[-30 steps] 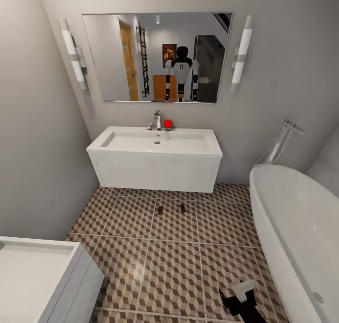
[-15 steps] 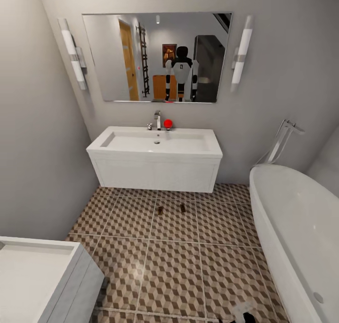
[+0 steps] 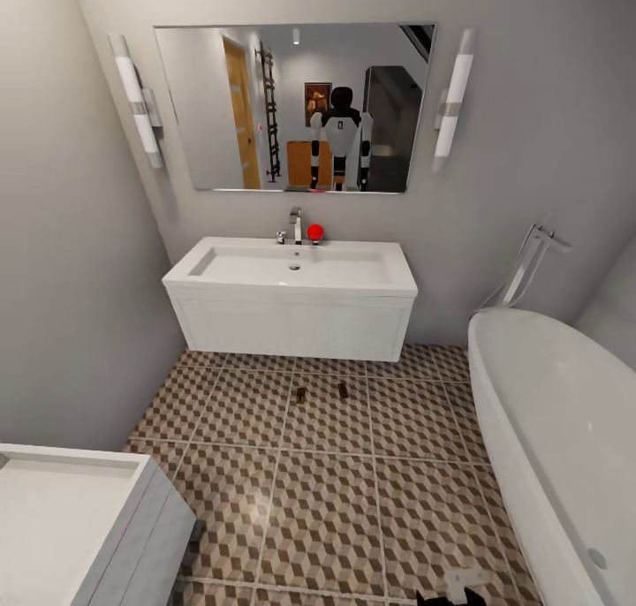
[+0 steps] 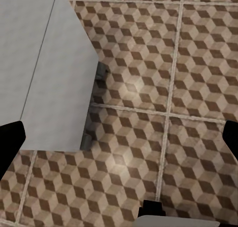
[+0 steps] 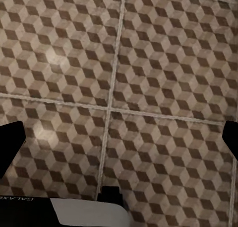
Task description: Take the four mousetraps from the cabinet in the bathroom and place them on the bathroom floor. Make sure all four end up on the same floor surface, and ensure that at least two of them are either under or directly next to the same bathroom sink.
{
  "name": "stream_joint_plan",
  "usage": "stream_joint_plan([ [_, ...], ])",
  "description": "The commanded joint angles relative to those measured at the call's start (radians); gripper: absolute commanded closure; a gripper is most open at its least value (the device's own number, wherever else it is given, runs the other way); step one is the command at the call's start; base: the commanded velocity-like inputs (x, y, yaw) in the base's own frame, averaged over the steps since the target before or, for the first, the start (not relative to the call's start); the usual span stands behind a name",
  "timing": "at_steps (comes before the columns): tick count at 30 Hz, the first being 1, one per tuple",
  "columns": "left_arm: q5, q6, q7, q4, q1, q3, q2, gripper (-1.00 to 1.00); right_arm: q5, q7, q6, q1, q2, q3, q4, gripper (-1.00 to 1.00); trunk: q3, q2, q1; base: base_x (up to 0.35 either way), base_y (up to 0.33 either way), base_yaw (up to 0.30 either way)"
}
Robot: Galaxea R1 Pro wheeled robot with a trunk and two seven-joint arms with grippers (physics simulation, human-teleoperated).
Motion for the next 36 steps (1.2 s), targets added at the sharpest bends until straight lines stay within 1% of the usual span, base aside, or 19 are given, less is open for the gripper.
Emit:
stream_joint_plan([
  [1,0.007,-0.006,0.002,0.004,-0.002,-0.009,-0.001,-1.0,-0.012,0.001,-0.009,-0.001,0.0,0.008,0.001,-1.0,-0.002,-0.002,0.0,0.0,0.0,0.0],
  [11,0.007,-0.006,-0.001,0.004,-0.002,-0.009,-0.004,-1.0,-0.025,0.002,-0.053,-0.001,0.002,0.007,0.004,-1.0,-0.002,-0.002,0.0,0.0,0.0,0.0],
  [36,0.007,-0.006,-0.005,0.004,-0.001,-0.009,-0.007,-1.0,-0.026,0.006,-0.06,-0.001,0.001,0.007,0.01,-1.0,-0.002,-0.002,0.0,0.0,0.0,0.0],
])
